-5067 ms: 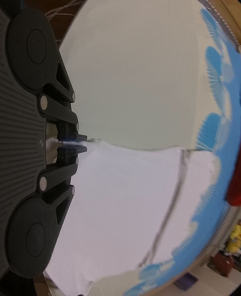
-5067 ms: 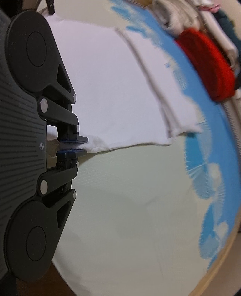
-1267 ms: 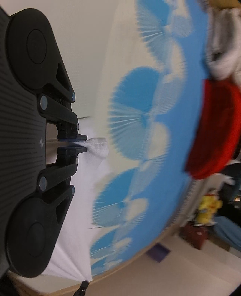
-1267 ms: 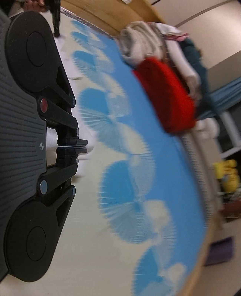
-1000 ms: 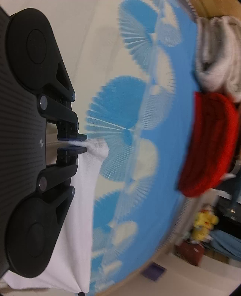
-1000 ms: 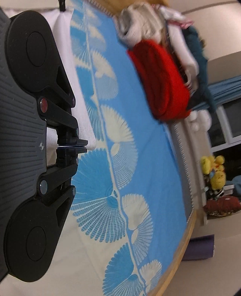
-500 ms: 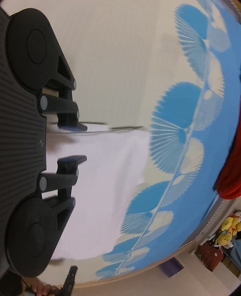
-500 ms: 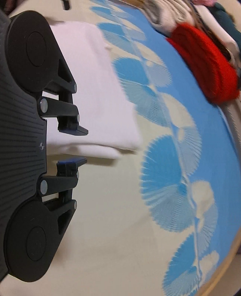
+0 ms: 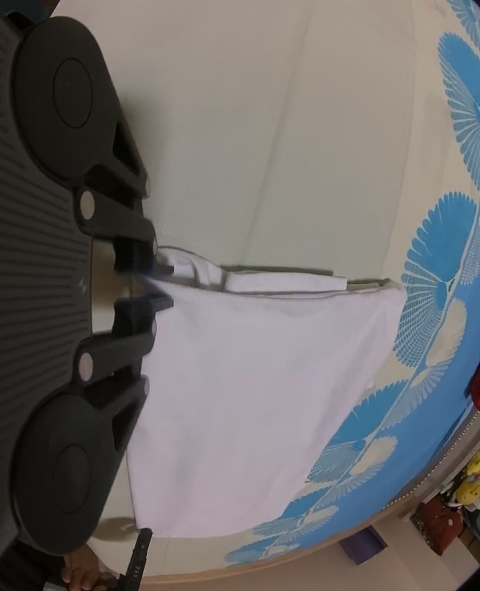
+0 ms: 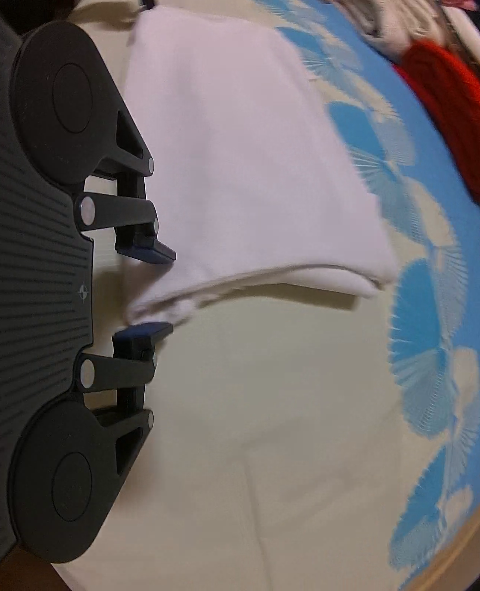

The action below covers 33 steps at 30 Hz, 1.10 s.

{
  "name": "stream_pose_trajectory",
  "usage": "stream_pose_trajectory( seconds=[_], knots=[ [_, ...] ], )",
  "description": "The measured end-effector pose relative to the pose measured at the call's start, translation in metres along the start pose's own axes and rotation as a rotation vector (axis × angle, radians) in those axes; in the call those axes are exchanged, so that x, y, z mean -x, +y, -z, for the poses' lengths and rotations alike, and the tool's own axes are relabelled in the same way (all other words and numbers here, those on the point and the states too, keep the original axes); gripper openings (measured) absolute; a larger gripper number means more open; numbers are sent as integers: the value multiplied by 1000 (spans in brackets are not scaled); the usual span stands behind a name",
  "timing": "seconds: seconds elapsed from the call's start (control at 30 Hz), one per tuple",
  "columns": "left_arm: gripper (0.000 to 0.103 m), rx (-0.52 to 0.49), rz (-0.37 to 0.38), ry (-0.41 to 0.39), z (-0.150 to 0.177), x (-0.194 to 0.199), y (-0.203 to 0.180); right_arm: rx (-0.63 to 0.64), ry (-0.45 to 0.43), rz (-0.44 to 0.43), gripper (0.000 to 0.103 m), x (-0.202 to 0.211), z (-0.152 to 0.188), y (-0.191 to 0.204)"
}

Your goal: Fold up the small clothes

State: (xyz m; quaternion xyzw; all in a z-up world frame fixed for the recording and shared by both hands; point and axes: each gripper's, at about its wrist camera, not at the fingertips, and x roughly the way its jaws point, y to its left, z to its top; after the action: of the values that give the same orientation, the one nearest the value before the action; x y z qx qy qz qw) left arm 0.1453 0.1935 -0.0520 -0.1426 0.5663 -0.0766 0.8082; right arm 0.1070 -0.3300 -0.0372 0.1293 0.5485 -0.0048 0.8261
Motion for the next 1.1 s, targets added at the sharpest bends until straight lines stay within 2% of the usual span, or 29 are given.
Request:
stream_pose_trajectory(
  seconds=[0.07,0.2,0.23,0.3,0.37,0.4,0.47,0.57,0.6,0.63,0.7,0.77,0.87,0.9,0.97,1.1],
  knots=[
    [4,-9,11,-39,3,9,0,9,-46,-4,5,11,0,0],
    [3,-12,54,-133,7,36,1,-93,-154,-99,4,51,-2,-16],
    [3,-7,43,-116,7,34,0,-103,-146,-97,4,52,-1,-19],
    [0,10,-13,-18,10,17,4,-96,-65,-49,4,40,4,-23],
    [0,-11,-123,41,13,5,3,-66,21,12,4,25,8,-23],
    [0,-9,-147,52,14,2,5,-44,46,36,4,21,10,-22],
    [0,3,-98,16,12,9,4,-30,64,47,5,20,10,-20],
    [1,-14,-6,-80,9,28,-3,-32,-10,83,9,33,7,-18],
    [1,-20,29,-89,9,30,-5,-20,-43,102,14,38,6,-17],
    [1,-29,57,-88,10,30,-9,-11,-74,99,14,42,6,-15],
    [1,-85,81,-68,13,25,-20,2,-97,40,14,43,4,-12],
    [2,-150,52,-31,16,16,-29,33,-79,23,14,38,6,-6],
    [4,-184,-80,91,24,-10,-31,92,2,99,14,18,9,0],
    [11,-183,-116,111,25,-15,-30,101,50,137,17,10,12,0],
    [12,-183,-116,99,23,-13,-32,90,85,164,26,5,14,-3],
    [15,-199,-105,53,26,-1,-36,75,13,141,29,19,10,-3]
  ],
)
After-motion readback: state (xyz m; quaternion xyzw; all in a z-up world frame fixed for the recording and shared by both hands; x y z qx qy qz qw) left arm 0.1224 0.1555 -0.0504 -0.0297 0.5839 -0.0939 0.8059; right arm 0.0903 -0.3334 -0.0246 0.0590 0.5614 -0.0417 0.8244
